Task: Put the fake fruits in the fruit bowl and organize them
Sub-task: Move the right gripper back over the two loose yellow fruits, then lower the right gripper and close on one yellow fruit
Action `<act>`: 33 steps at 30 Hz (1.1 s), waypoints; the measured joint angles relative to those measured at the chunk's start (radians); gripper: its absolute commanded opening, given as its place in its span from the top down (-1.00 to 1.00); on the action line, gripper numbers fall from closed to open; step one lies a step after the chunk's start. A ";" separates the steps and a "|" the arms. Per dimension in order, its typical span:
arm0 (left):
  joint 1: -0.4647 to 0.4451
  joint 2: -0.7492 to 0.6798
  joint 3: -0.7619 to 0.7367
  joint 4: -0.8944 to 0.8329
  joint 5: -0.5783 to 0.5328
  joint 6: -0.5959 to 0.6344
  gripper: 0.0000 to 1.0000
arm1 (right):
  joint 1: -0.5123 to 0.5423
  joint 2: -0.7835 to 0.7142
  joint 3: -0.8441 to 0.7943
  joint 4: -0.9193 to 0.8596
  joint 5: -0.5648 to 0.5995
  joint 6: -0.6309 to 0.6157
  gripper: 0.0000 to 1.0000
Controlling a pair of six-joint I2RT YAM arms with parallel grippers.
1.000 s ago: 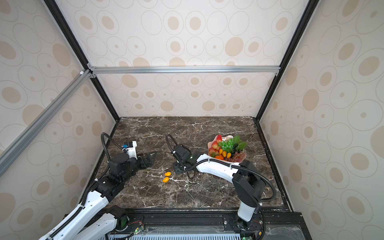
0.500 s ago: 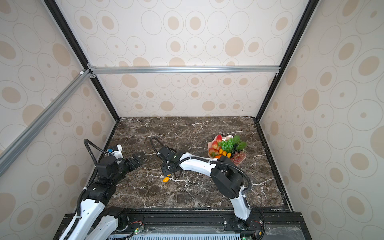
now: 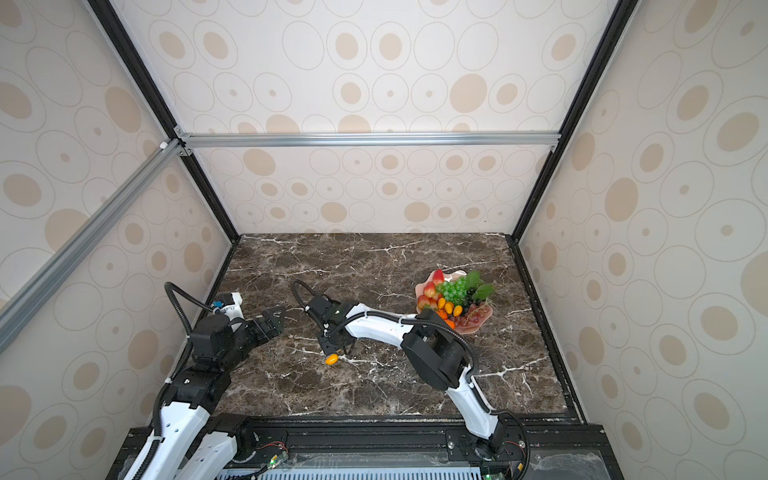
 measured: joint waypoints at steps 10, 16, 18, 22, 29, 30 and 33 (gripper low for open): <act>0.007 -0.004 -0.004 0.000 0.013 0.000 -0.97 | 0.000 0.048 0.044 -0.054 0.000 -0.018 0.00; 0.009 -0.007 -0.014 0.000 0.015 0.000 -0.97 | 0.000 0.054 0.050 -0.074 0.001 -0.023 0.05; 0.010 -0.006 -0.014 0.000 0.016 -0.001 -0.97 | 0.000 0.055 0.051 -0.077 0.002 -0.025 0.09; 0.012 -0.006 -0.014 0.000 0.018 -0.003 -0.97 | 0.000 0.055 0.051 -0.080 0.005 -0.028 0.16; 0.012 0.003 -0.014 0.008 0.028 -0.003 -0.97 | 0.001 0.055 0.055 -0.083 0.008 -0.029 0.24; 0.012 0.007 -0.014 0.011 0.032 -0.003 -0.97 | 0.001 0.055 0.055 -0.082 0.009 -0.029 0.25; 0.013 0.026 -0.014 0.023 0.050 -0.002 -0.97 | 0.001 0.055 0.055 -0.078 0.018 -0.028 0.27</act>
